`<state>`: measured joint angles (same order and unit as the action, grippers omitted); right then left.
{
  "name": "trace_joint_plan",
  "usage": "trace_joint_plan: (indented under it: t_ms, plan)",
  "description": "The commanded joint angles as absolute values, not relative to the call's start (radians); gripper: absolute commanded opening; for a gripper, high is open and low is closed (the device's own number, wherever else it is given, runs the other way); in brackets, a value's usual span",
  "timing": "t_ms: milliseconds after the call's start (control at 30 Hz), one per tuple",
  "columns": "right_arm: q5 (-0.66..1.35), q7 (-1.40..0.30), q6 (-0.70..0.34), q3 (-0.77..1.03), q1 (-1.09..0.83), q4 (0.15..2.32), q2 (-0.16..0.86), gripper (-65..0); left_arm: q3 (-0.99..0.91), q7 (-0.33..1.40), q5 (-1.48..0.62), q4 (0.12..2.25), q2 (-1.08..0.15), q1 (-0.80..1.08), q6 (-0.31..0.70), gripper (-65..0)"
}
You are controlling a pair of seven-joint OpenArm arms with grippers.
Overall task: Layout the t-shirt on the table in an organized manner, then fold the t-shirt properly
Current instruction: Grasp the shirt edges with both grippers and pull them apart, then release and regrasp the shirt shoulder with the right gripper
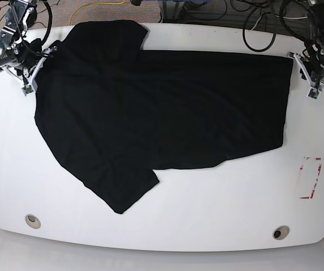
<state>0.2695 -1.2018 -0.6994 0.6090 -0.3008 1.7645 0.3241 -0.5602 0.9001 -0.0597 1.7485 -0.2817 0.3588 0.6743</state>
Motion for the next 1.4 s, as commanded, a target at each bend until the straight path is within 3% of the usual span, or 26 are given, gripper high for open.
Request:
trace_joint_plan:
  t_ms: [0,133,333,533,700,900,1100,1367]
  plan:
    - [0.278,-1.193,-0.698,0.615,-0.297,1.778,0.34,-56.3,-0.572,0.895,-0.053,1.785,-0.294,0.358,0.668,-57.9]
    - [0.282,-1.193,-0.698,0.615,-0.297,1.778,0.338,-56.3,-0.572,0.897,-0.053,1.788,-0.286,0.358,0.668,-54.3]
    - [0.282,-1.193,-0.698,0.615,-0.297,1.781,0.338,-56.0,-0.575,0.897,-0.058,1.828,-0.286,0.351,0.694,-33.3]
    - [0.282,-1.191,-0.698,0.615,-0.297,1.782,0.335,-43.3,-0.573,0.897,-0.059,1.908,-0.257,0.323,0.698,-17.9]
    - [0.282,-1.188,-0.698,0.619,-0.297,1.799,0.308,-31.7,-0.575,0.898,-0.059,1.914,-0.232,0.283,0.698,-17.2]
    - [0.282,-1.188,-0.698,0.633,-0.3,1.873,0.278,-23.6,-0.572,0.898,-0.058,1.914,-0.197,0.242,0.698,-17.2]
    - [0.282,-1.193,-0.698,0.733,-0.306,1.979,0.205,-18.4,-0.556,0.898,-0.054,1.91,-0.193,0.205,0.698,-17.2]
    - [0.295,-1.194,-0.698,0.88,-0.331,2.003,0.111,-18.2,-0.529,0.898,-0.053,1.908,-0.193,0.197,0.698,-17.2]
